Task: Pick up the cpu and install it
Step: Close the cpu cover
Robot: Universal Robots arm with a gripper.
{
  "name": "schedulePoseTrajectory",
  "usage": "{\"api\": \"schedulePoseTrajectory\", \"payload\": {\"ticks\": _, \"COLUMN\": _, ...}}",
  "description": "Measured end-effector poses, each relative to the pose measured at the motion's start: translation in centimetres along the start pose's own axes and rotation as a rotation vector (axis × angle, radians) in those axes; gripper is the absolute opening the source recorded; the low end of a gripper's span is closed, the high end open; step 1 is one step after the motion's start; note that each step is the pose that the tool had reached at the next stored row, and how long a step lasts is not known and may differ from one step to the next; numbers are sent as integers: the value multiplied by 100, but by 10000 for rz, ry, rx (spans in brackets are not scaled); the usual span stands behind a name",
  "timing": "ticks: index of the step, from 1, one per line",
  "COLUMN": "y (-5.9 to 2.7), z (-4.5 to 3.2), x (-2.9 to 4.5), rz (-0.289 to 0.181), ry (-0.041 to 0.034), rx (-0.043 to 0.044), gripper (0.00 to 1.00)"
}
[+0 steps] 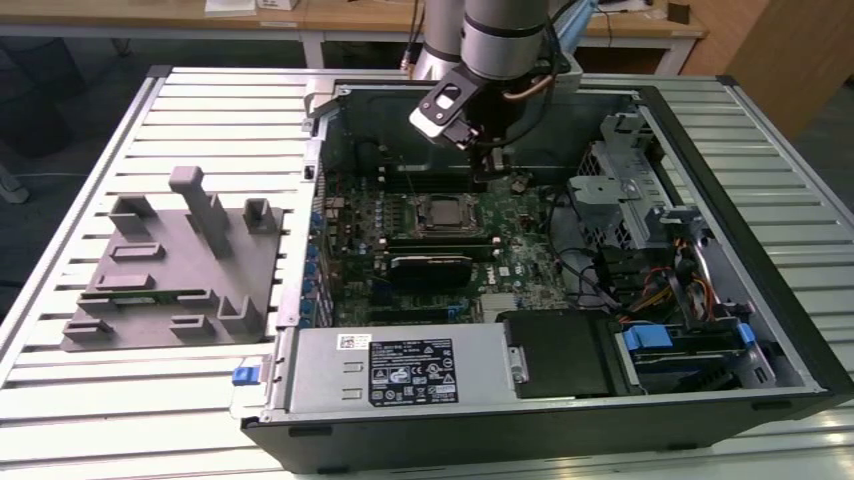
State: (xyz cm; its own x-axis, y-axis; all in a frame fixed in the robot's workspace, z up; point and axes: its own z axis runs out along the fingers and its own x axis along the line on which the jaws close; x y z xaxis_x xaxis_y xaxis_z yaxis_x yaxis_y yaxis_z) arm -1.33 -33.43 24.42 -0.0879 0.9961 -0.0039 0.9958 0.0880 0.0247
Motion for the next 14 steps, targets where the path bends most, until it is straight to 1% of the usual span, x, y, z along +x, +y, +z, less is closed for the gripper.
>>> {"api": "schedulePoseTrajectory", "payload": {"ticks": 9, "y": -242, "z": 30, "x": 22, "rz": 1, "ry": 1, "rx": -2, "gripper": 11}}
{"api": "schedulePoseTrajectory", "payload": {"ticks": 11, "y": -274, "z": 33, "x": 25, "rz": 0, "ry": 1, "rx": -2, "gripper": 11}}
{"api": "schedulePoseTrajectory", "payload": {"ticks": 14, "y": -280, "z": 33, "x": 25, "rz": -1, "ry": -2, "rx": 0, "gripper": 11}}
